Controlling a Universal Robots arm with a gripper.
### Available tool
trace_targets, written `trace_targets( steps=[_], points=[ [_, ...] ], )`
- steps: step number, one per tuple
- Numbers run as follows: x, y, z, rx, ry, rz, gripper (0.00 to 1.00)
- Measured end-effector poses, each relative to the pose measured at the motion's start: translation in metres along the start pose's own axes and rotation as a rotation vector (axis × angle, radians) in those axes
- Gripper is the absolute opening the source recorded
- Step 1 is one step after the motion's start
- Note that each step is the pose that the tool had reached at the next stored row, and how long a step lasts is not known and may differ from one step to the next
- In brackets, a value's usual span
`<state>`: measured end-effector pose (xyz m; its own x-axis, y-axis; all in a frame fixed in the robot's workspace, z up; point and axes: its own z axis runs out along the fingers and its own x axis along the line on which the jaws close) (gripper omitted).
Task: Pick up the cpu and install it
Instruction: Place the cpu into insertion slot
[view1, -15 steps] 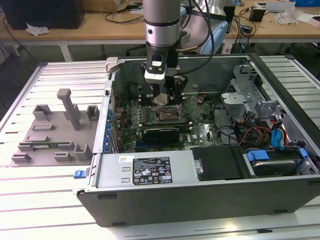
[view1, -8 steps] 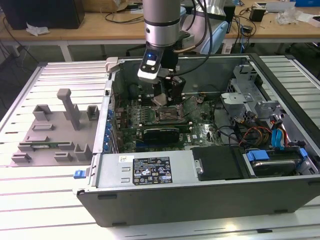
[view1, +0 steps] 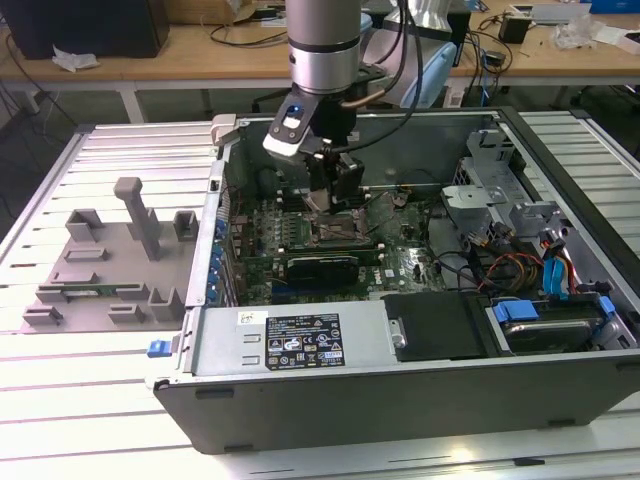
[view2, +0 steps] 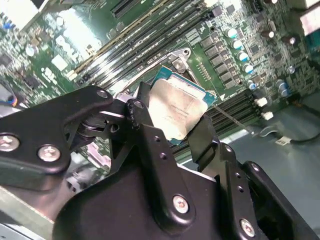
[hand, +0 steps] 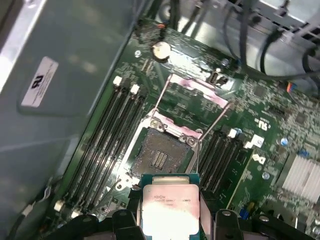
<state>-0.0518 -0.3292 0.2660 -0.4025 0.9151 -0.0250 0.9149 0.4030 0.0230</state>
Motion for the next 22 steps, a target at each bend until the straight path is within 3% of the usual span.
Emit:
trace_targets(
  steps=[5, 18, 21, 22],
  points=[
    [0.0, 0.0, 0.0001, 0.0028, -0.0026, 0.112, 0.55],
    [0.0, 0.0, 0.001, 0.0085, -0.0079, 0.342, 0.55],
    [0.0, 0.0, 0.002, 0.0089, -0.0086, 0.373, 0.55],
    [0.0001, -0.0001, 0.0026, 0.0052, -0.0095, 0.373, 0.55]
  ],
)
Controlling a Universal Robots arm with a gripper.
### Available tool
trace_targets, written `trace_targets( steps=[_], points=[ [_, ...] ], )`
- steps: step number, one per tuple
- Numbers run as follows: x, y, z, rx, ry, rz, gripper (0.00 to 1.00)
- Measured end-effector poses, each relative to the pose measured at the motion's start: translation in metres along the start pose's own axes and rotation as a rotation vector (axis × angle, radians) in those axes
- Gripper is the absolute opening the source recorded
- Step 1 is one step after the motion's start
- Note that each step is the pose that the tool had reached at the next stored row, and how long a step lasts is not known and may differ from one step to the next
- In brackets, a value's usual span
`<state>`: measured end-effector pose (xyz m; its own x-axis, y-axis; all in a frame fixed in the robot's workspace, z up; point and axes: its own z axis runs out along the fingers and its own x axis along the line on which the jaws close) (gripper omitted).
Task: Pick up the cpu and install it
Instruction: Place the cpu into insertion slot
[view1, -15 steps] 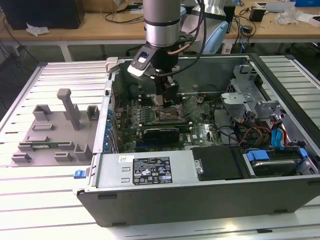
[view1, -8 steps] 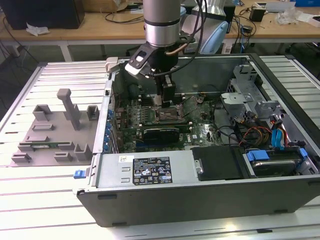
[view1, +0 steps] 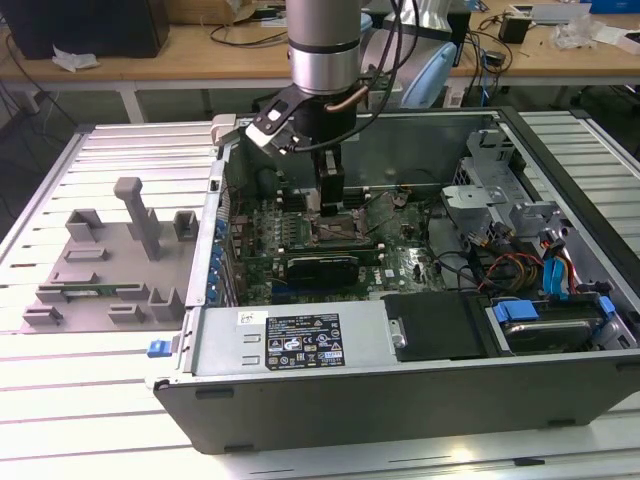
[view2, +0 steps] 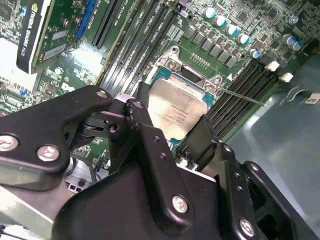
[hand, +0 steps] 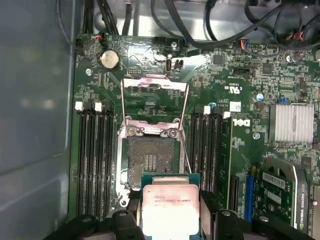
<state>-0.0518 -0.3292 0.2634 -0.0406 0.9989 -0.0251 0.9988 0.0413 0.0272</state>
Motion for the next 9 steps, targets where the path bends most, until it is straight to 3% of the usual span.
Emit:
trace_targets(
  steps=[2, 3, 4, 9],
  points=[
    [0.0, 0.0, 0.0006, -0.0186, -0.0039, 0.0, 0.55],
    [0.0, 0.0, 0.0009, -0.0345, -0.0093, 0.0, 0.55],
    [0.0001, 0.0, 0.0031, -0.0429, -0.0131, -0.001, 0.55],
    [0.0002, 0.0015, 0.0127, -0.0431, -0.0136, -0.001, 0.55]
  ],
)
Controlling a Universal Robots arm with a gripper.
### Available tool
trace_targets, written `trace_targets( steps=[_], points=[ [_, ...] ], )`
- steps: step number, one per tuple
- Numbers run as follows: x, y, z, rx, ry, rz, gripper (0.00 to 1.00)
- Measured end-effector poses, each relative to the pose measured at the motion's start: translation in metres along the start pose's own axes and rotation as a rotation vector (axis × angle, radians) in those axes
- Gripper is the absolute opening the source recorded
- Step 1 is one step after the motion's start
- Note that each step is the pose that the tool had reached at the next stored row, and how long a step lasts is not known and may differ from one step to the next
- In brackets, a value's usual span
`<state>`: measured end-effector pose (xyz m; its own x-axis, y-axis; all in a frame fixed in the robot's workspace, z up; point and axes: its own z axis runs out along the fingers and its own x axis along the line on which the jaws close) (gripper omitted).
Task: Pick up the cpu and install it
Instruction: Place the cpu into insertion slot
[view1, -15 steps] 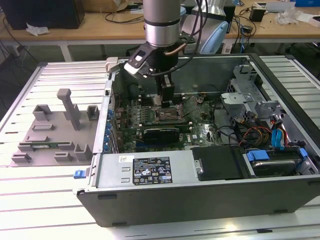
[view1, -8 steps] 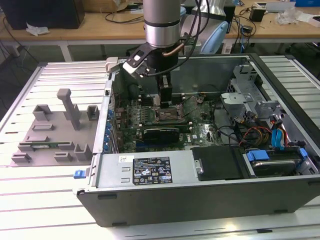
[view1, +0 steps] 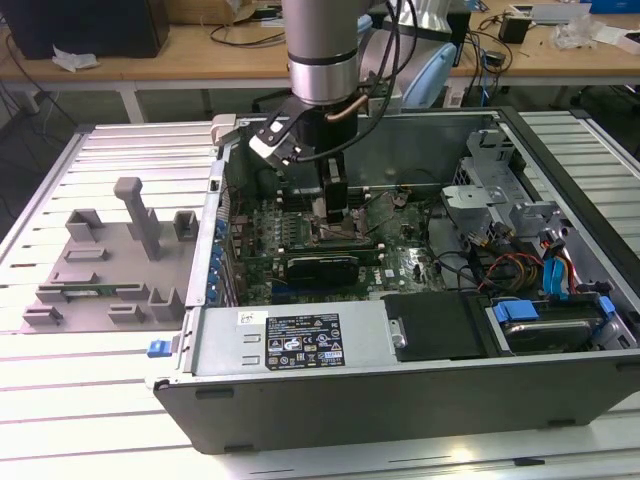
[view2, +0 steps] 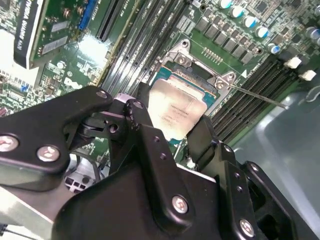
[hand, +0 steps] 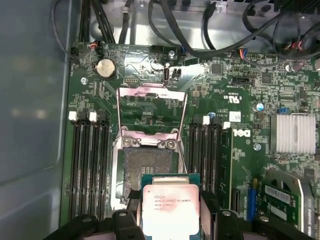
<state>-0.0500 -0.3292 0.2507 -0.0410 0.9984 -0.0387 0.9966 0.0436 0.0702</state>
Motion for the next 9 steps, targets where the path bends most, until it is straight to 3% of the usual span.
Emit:
trace_targets(
  steps=[6, 9],
  points=[
    [-0.0001, 0.0114, 0.0094, 0.0004, -0.0006, 0.007, 0.55],
    [0.0004, 0.013, 0.0144, 0.0019, -0.0024, 0.033, 0.55]
  ],
)
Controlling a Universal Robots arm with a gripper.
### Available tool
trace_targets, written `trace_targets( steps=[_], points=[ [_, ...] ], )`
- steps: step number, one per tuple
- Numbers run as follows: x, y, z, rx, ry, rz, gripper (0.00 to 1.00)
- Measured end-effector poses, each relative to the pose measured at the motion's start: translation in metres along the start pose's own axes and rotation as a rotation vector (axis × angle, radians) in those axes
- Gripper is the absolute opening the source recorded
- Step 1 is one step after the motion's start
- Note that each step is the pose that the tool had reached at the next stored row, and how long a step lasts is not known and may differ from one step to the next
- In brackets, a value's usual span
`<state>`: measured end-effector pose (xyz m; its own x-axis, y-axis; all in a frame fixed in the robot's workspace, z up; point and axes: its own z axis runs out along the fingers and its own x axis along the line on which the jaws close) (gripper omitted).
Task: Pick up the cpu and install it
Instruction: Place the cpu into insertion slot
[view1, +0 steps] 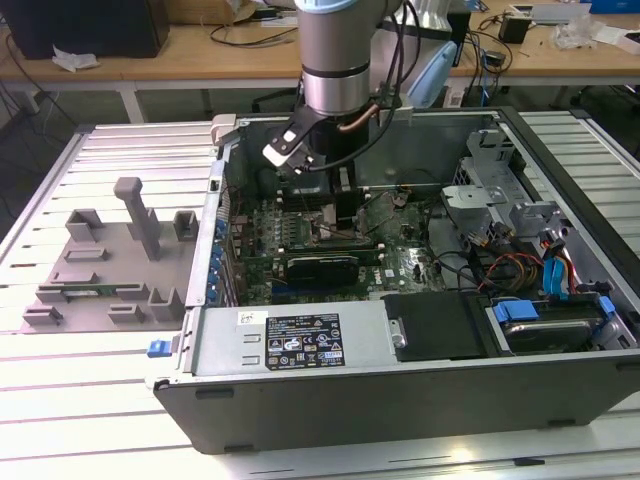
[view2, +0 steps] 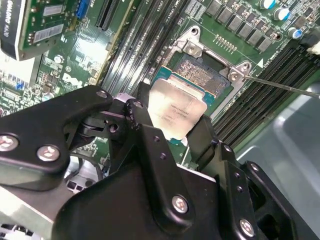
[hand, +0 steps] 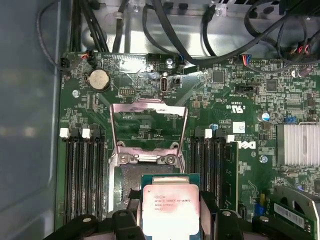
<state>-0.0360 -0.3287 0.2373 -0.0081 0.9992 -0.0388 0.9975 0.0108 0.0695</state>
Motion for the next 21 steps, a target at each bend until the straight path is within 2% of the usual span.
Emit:
trace_targets(
  steps=[6, 11, 18, 21],
  points=[
    [0.0028, 0.0, 0.0069, 0.0029, -0.0008, 0.013, 0.55],
    [0.0064, -0.0006, 0.0159, 0.0076, -0.0007, 0.013, 0.55],
    [0.0158, -0.0009, 0.0216, 0.0098, -0.0009, 0.012, 0.55],
    [0.0184, -0.0012, 0.0268, 0.0098, -0.0007, 0.012, 0.55]
  ],
)
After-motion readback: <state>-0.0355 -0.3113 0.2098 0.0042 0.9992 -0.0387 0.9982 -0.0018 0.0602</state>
